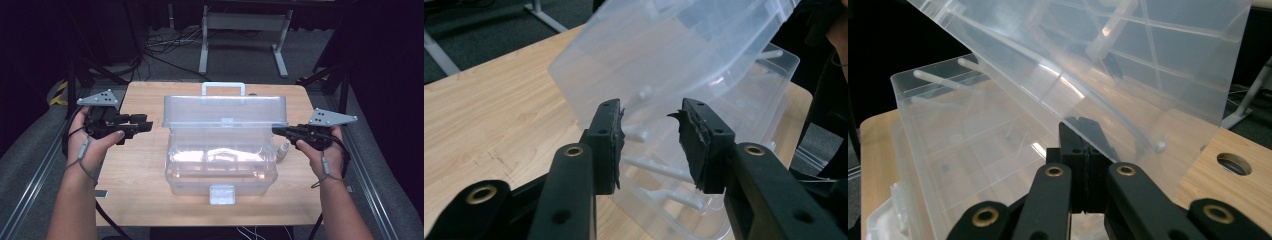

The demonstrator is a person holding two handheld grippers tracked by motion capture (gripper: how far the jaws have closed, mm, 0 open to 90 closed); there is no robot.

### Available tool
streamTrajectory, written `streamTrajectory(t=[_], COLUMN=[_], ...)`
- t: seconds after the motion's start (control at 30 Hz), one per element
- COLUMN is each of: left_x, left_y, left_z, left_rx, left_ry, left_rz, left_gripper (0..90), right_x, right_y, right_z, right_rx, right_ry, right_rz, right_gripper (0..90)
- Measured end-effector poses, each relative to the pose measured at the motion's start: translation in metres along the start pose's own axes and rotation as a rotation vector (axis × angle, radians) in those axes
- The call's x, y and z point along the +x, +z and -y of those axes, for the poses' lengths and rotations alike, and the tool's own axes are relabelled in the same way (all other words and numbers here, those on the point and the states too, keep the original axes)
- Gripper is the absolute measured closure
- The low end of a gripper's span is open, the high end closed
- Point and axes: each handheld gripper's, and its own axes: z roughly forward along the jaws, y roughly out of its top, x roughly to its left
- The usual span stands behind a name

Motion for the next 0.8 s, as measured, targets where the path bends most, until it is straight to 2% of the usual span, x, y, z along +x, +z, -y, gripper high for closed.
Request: streamTrajectory(t=[0.17, 0.27, 0.47, 0.63, 0.7, 0.8], left_x=[-0.008, -0.01, -0.016, -0.02, -0.021, -0.022], left_y=[0.011, 0.016, 0.028, 0.041, 0.046, 0.053], left_z=[0.008, 0.011, 0.016, 0.014, 0.012, 0.008], left_rx=[0.008, -0.006, -0.061, -0.08, -0.084, -0.091], left_ry=[0.024, 0.031, 0.04, 0.038, 0.044, 0.05], left_rz=[-0.006, 0.01, 0.039, 0.065, 0.051, 0.004], left_gripper=[67.9, 71.0, 86.7, 89.2, 89.4, 89.6], right_x=[-0.002, -0.003, -0.003, -0.004, -0.004, -0.004], right_y=[0.002, 0.003, 0.003, 0.004, 0.004, 0.005], right_z=[-0.002, -0.003, -0.003, -0.003, -0.003, -0.004], right_rx=[-0.015, -0.023, -0.039, -0.045, -0.05, -0.052], right_ry=[0.006, 0.009, 0.011, 0.009, 0.005, 0.004], right_rz=[0.015, 0.017, 0.027, 0.03, 0.033, 0.04], right_gripper=[90.0, 90.0, 90.0, 90.0, 90.0, 90.0])
